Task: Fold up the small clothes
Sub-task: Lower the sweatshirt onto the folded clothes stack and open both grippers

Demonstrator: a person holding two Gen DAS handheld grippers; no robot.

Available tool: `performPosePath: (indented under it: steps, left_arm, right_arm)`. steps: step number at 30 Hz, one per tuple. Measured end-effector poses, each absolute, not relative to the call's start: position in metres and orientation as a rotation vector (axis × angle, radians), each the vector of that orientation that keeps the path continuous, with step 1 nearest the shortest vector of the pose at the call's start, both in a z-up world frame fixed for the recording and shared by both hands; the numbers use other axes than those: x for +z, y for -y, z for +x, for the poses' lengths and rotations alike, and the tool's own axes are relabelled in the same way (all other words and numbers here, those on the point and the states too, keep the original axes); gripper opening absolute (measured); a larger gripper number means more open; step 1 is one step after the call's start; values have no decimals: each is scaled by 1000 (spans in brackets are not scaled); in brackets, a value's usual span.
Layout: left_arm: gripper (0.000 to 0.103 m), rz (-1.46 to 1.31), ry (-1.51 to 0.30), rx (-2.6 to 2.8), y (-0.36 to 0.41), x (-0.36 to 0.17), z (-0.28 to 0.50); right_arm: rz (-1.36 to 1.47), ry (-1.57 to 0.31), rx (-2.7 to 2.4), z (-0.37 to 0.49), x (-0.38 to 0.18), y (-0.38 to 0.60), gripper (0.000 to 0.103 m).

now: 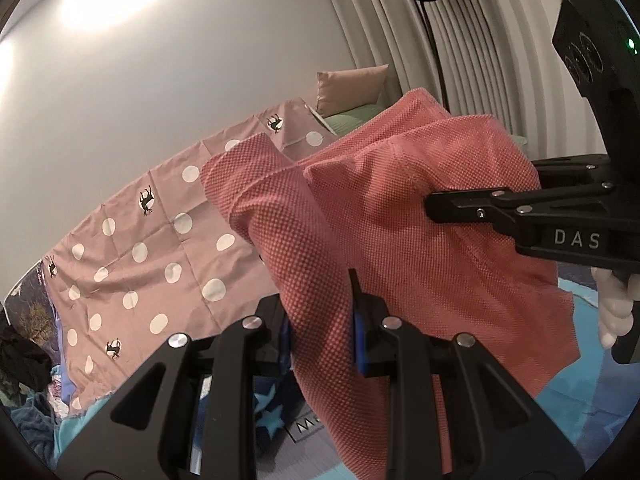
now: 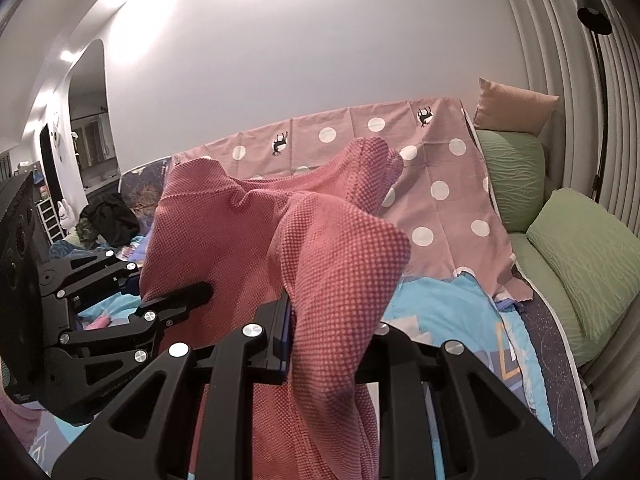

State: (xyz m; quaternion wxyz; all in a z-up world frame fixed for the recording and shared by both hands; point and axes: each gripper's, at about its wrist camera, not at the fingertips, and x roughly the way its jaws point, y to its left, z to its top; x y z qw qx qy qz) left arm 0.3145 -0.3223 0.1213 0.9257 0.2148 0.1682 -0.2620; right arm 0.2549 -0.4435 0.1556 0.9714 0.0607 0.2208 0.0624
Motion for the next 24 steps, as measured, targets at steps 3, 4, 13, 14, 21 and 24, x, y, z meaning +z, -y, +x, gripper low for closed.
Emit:
performPosePath:
  steps: [3,4,13,14,21,24]
  left_arm:
    - [23,427,-368,-527,325,116,338]
    - [23,425,-378,-515,327,110,350]
    - [51,471,-602,-429,322,-13,426]
    - [51,478,-620,-438,320,-23,425]
    - [63,452,-628,-536,296,-46,383]
    - [70,413,-604,-570,286,-34,353]
  right_arm:
    - [136,-474,109,282,147,450,19]
    - [141,-488,100,295,140,453,19]
    - [79,-629,-192,343,45,469,40]
    - [81,-627,-187,335,38,471,40]
    - [89,-590,-177,253,33,462,56]
    - [63,-518,-232,205,46,448,75]
